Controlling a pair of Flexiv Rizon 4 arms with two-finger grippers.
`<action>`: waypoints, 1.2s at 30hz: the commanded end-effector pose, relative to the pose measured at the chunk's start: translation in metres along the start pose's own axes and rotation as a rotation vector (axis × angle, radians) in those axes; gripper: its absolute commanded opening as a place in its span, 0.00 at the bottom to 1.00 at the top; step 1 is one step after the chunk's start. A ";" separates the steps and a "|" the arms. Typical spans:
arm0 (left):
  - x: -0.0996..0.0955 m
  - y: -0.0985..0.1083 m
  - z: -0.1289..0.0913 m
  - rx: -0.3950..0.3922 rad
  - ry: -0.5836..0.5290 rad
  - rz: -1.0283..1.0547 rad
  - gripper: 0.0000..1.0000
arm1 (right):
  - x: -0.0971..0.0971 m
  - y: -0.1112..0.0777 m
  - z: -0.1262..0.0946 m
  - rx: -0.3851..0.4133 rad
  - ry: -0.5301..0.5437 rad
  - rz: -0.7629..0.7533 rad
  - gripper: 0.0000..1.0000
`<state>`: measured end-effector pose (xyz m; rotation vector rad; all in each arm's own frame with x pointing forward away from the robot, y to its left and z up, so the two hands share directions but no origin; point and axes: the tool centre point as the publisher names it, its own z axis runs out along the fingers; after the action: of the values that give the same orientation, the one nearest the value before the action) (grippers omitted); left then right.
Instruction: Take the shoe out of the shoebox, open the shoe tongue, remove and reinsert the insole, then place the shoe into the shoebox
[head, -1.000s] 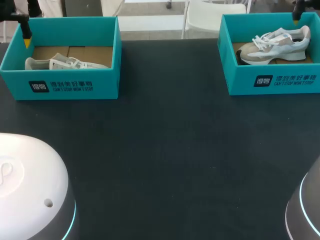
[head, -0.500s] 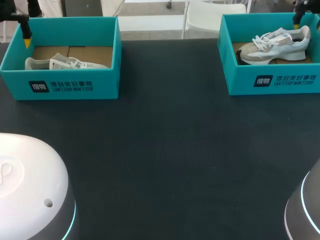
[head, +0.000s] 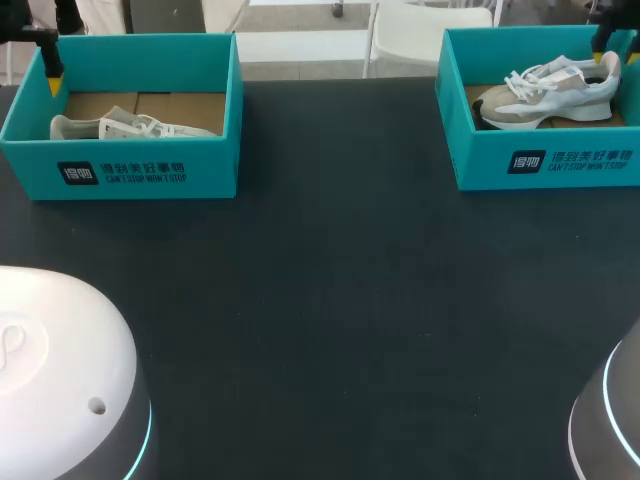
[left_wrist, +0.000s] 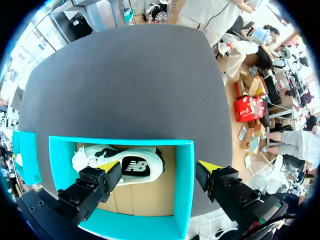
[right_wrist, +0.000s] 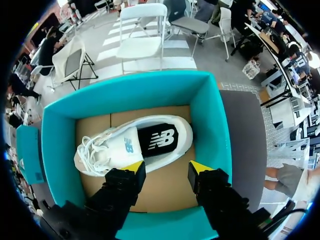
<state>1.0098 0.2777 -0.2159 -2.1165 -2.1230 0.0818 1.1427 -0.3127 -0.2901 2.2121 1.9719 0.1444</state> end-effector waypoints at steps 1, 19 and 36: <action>0.000 -0.001 0.000 -0.001 0.002 0.000 1.00 | -0.002 0.014 0.011 0.030 -0.008 -0.009 0.55; 0.000 -0.001 0.000 -0.001 0.002 0.000 1.00 | -0.033 0.043 0.046 0.060 -0.062 -0.101 0.48; 0.000 -0.001 0.000 -0.001 0.002 0.000 1.00 | -0.031 0.040 0.080 0.072 -0.099 -0.176 0.37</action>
<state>1.0098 0.2776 -0.2159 -2.1166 -2.1228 0.0817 1.1835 -0.3524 -0.3544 2.0279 2.1320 -0.0377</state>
